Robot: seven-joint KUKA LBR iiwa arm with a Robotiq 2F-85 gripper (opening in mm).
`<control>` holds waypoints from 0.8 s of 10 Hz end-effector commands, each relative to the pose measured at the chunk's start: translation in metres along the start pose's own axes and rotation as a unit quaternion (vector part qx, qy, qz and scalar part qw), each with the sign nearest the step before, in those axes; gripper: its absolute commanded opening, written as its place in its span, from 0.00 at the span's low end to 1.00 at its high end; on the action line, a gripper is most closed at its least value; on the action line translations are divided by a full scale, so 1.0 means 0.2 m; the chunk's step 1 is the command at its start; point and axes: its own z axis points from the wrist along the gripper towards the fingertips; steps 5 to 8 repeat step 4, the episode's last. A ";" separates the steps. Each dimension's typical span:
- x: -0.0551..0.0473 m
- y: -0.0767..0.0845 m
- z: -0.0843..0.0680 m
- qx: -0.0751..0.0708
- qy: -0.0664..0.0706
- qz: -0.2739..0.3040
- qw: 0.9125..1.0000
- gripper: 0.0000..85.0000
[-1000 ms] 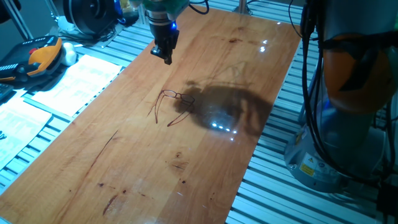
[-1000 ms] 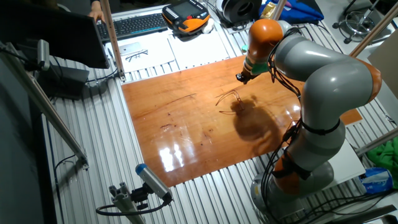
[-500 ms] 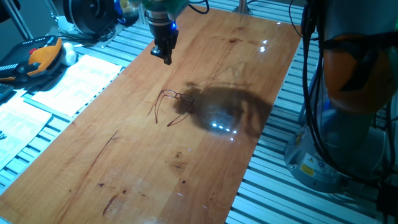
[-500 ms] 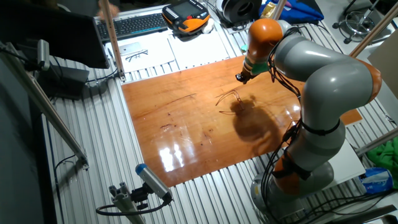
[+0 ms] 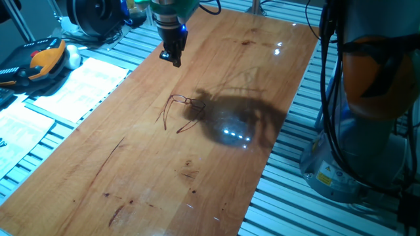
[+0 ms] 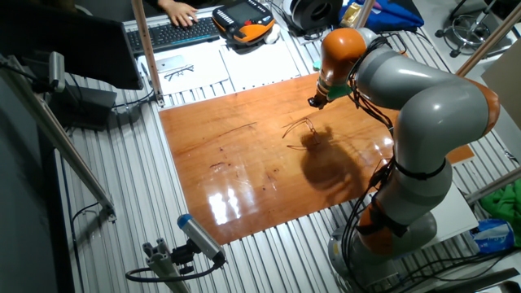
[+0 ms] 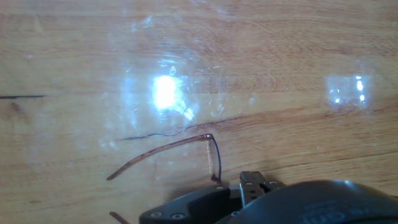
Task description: Unfold the leg of the glasses (with one hand)
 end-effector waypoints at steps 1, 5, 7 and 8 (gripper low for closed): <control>0.00 0.00 0.00 -0.002 0.000 0.002 1.000 0.00; 0.00 -0.01 0.00 -0.008 0.004 0.007 1.000 0.00; 0.00 -0.01 0.00 -0.008 0.004 0.007 1.000 0.00; 0.00 -0.01 0.00 -0.008 0.004 0.007 1.000 0.00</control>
